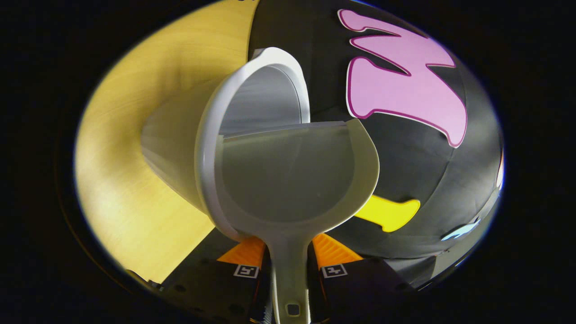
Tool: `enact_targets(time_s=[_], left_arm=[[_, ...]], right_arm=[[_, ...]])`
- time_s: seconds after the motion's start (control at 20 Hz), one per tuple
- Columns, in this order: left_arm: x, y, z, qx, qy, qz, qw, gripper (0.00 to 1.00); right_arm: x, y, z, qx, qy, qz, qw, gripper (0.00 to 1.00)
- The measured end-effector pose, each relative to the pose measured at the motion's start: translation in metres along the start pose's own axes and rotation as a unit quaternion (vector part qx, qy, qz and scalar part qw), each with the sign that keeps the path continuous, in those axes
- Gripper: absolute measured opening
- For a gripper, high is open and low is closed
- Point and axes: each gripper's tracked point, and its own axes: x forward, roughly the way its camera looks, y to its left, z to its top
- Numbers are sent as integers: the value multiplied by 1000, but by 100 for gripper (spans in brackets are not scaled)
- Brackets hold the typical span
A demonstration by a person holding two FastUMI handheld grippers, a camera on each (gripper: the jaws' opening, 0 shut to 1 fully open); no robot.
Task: Pick up the small broom and dustpan from the desktop, sweep the trash into the dustpan with the broom, and then empty the trash into the garbage bin.
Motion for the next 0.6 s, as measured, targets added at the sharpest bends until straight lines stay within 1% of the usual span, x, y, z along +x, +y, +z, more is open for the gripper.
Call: enact_targets(time_s=[0.1,0.15,0.25,0.4,0.45,0.5,0.55,0.6], left_arm=[[0,0,-6,-3,2,0,1000,25],[0,0,-7,-5,2,0,1000,25],[0,-1,-10,-8,1,1,1000,25],[-1,-5,-6,-25,-4,2,1000,25],[-2,-7,-1,-33,-13,-1,999,29],[-3,-12,3,-42,-20,-5,999,29],[-4,-15,7,-49,-27,-8,998,26],[-5,-17,11,-53,-32,-10,998,26]], right_arm=[[-4,0,3,-42,-6,-17,999,35],[-4,0,3,-50,-7,-20,999,36],[-4,1,2,-36,-5,-14,999,35],[-2,3,-2,34,5,24,999,35],[-1,5,-5,66,10,40,997,35],[2,5,-9,99,17,57,993,38],[2,7,-11,132,22,74,988,36],[4,9,-16,161,26,87,983,36]])
